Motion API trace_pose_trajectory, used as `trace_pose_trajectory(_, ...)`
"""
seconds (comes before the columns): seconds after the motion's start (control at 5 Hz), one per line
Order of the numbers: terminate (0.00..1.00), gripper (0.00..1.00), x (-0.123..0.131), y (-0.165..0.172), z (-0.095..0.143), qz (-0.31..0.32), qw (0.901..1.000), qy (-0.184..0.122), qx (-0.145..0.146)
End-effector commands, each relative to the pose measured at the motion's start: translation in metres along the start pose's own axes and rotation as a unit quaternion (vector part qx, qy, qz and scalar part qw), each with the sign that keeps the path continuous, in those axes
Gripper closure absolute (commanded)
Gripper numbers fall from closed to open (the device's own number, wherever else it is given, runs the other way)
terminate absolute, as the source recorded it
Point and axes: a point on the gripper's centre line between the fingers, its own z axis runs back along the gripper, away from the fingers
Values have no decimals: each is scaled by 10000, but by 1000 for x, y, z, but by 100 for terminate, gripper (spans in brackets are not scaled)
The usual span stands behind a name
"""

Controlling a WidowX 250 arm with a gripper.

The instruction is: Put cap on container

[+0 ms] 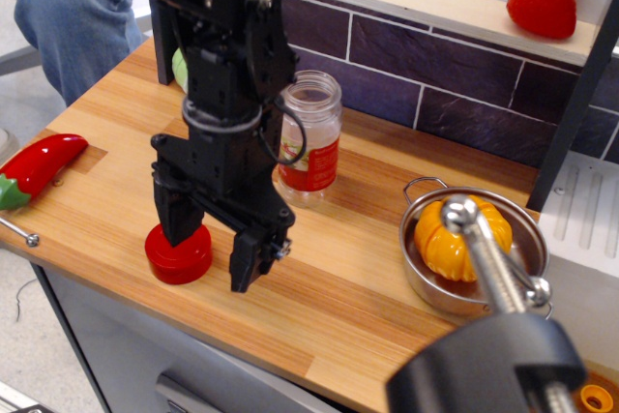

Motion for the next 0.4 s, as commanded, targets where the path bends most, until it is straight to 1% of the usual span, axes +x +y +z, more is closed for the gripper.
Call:
trace_pose_trajectory(0.0,0,0,12,21,-9,-113,9990,-299,326)
trace_pose_trajectory(0.2,0,0,14,34,-10,-147,9986,-271,433)
